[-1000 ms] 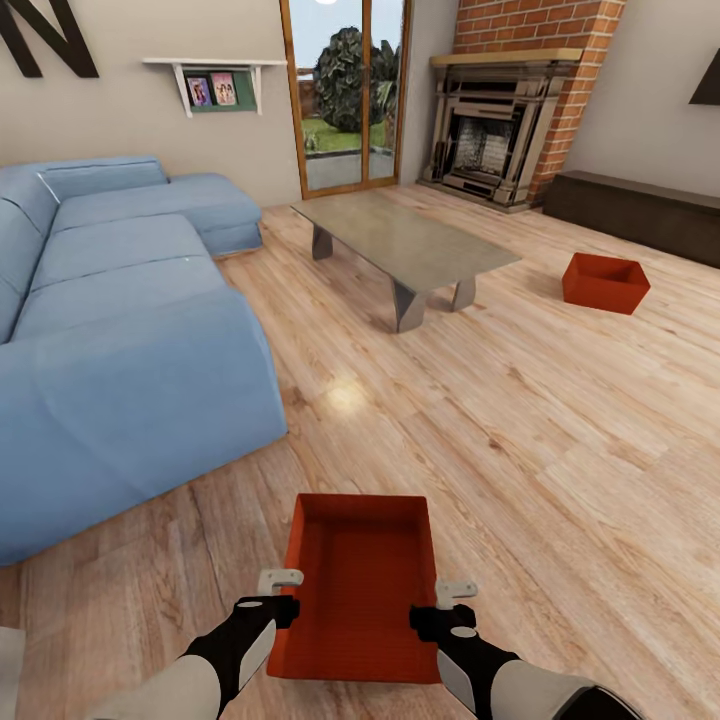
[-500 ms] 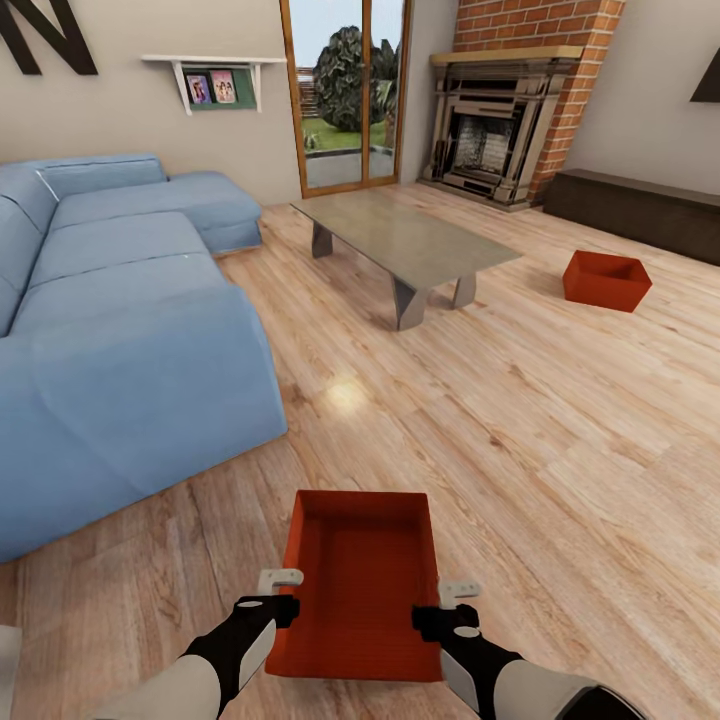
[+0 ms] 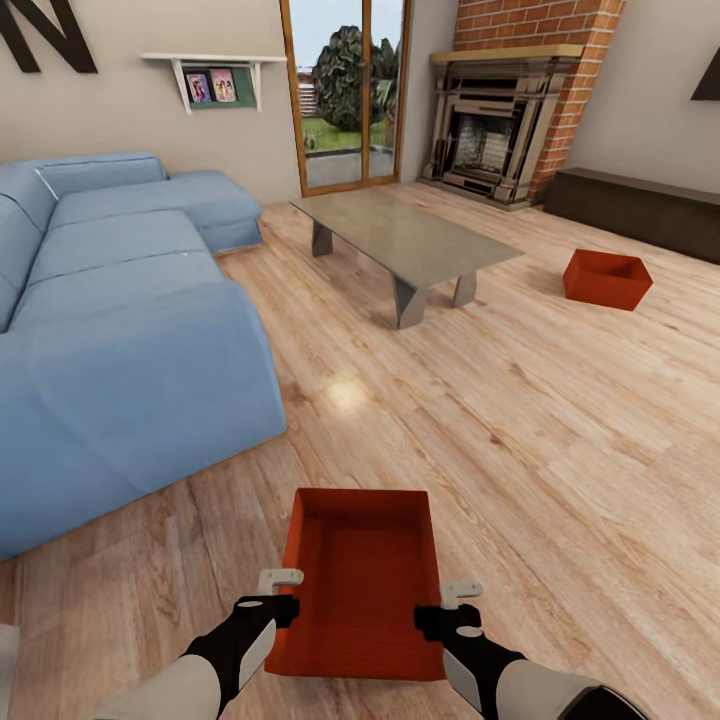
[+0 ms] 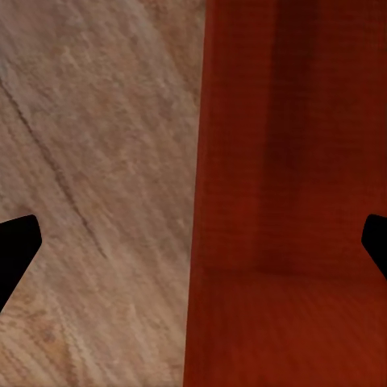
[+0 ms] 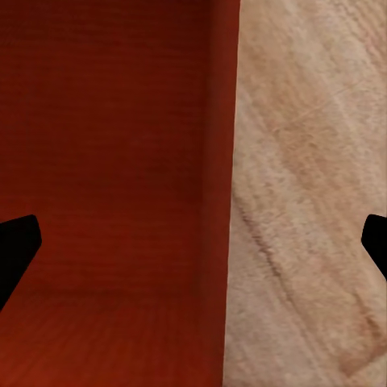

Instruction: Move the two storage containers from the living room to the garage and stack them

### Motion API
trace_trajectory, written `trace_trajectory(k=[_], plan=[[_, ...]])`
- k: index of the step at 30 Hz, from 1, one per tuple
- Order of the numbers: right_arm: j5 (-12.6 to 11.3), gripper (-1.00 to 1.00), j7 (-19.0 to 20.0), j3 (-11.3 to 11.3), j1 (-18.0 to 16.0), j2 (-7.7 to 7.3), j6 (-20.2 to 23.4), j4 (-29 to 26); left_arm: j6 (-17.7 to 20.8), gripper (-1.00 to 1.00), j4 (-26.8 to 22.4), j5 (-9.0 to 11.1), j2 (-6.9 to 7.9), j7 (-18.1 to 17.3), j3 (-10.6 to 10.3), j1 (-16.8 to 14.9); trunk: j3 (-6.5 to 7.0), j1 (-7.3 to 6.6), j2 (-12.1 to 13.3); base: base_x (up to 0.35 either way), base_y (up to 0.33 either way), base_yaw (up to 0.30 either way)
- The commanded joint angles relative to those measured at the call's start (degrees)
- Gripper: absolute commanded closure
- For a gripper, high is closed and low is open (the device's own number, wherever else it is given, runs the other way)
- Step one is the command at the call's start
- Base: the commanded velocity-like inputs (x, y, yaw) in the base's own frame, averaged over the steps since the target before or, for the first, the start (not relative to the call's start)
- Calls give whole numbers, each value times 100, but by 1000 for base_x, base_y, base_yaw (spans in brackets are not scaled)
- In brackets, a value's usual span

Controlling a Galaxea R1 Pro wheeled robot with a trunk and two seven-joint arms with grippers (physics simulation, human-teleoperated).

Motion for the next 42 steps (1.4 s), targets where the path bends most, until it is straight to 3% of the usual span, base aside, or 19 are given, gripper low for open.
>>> trace_trajectory(k=[1,15,20,27,42], plan=[[-53,-100,-13,49,-3,5,-17,4,34,-100,-12,19,0,25,-17,0,-4,0,-3,0,0,0],[-53,-100,-12,54,-3,10,-17,5,42,-100,-12,19,0,26,-16,0,-76,88,-163,0,0,0],[-53,-100,-12,51,-3,10,-17,5,42,-100,-12,19,1,26,-16,0,-166,197,-364,0,0,0],[-53,-100,-12,55,-3,10,-17,8,38,-100,-12,19,2,26,-19,0,-166,197,-364,0,0,0],[-53,-100,-12,49,-3,-5,-17,3,33,-100,-13,19,4,26,-21,0,-435,527,-966,0,0,0]])
